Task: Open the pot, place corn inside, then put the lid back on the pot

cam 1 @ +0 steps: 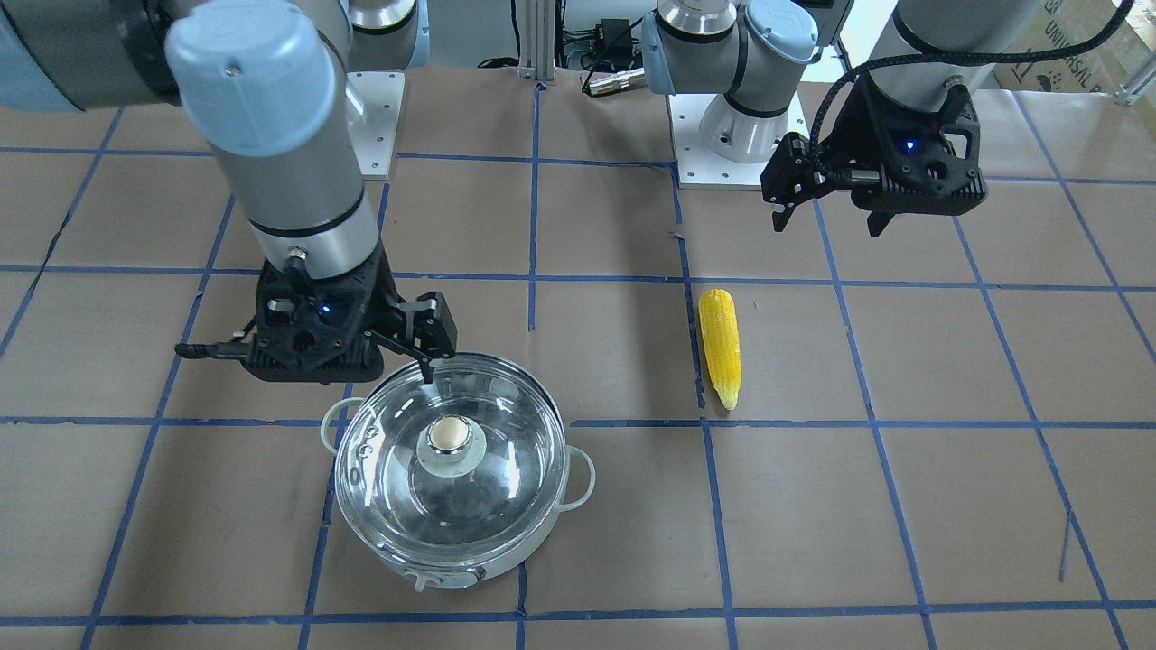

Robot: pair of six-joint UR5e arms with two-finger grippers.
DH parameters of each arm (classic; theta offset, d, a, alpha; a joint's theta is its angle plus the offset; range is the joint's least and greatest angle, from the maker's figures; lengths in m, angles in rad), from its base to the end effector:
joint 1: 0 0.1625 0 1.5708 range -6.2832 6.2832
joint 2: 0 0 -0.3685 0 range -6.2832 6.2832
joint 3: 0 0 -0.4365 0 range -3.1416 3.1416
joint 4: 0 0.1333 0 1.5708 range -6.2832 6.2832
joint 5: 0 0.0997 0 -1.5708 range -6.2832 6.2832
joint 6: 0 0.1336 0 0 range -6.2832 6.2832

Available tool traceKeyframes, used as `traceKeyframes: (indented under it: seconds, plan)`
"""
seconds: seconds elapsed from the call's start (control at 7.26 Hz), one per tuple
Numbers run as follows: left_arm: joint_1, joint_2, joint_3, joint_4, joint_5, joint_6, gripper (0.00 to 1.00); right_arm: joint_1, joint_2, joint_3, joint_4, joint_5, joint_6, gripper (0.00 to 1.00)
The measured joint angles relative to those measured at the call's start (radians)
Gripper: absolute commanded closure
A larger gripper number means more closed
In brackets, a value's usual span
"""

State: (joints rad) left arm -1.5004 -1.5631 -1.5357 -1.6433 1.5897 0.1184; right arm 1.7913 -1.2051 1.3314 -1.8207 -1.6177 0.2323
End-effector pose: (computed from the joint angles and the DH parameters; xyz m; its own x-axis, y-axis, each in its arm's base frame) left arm -0.0932 -0.5368 0.4132 -0.9987 0.0485 -0.0153 0.0480 0.9983 0.0317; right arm 0.2727 -0.6359 0.3315 -0.9997 0.0158 0.0169 0.0135 0.9913 -0.1307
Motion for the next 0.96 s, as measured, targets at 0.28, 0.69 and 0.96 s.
traceKeyframes:
  seconds: [0.28,0.69,0.96]
  plan:
    - [-0.002,-0.005,-0.001,-0.001,-0.002,0.001,0.0,0.058,0.087,-0.053,-0.018,-0.028,0.066,0.0]
    - [0.0,-0.001,-0.001,-0.006,0.007,0.009,0.0,0.071,0.128,-0.05,-0.048,-0.035,0.074,0.01]
    - [0.001,0.0,-0.001,-0.003,0.008,0.009,0.0,0.067,0.127,-0.041,-0.05,-0.033,0.062,0.02]
